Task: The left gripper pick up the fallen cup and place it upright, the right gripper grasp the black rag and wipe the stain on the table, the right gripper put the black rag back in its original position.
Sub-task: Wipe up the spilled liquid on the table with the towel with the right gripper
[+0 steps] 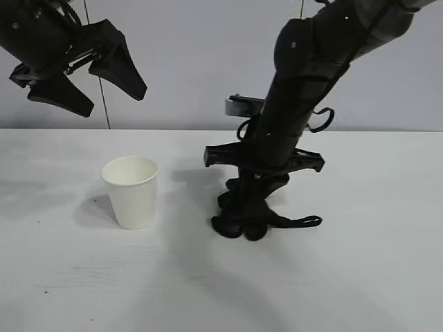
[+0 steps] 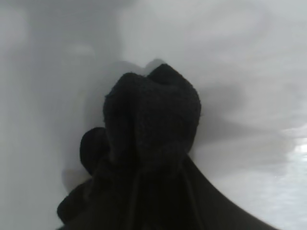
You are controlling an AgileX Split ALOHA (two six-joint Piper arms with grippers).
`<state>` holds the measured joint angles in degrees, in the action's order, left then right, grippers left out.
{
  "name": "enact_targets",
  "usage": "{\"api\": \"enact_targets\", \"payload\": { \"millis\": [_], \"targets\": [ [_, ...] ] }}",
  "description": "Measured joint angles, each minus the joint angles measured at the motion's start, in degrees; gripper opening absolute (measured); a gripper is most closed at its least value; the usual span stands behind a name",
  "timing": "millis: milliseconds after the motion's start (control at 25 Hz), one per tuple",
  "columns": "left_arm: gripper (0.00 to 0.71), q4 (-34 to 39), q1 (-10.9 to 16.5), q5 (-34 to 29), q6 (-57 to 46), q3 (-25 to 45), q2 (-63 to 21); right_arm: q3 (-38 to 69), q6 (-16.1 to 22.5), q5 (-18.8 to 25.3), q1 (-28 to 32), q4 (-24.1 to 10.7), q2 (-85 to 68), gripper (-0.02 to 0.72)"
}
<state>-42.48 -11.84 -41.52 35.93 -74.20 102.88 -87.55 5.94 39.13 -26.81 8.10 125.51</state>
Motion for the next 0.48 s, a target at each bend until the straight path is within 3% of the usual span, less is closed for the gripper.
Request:
{"api": "enact_targets", "payload": {
  "millis": [200,480],
  "targets": [
    [0.694,0.00,0.00,0.00,0.00,0.00,0.00,0.40,0.54,0.26,0.26,-1.37,0.05,0.124],
    [0.694,0.00,0.00,0.00,0.00,0.00,0.00,5.59,1.15,-3.19,7.66,-1.63,-1.44,0.124]
  ]
}}
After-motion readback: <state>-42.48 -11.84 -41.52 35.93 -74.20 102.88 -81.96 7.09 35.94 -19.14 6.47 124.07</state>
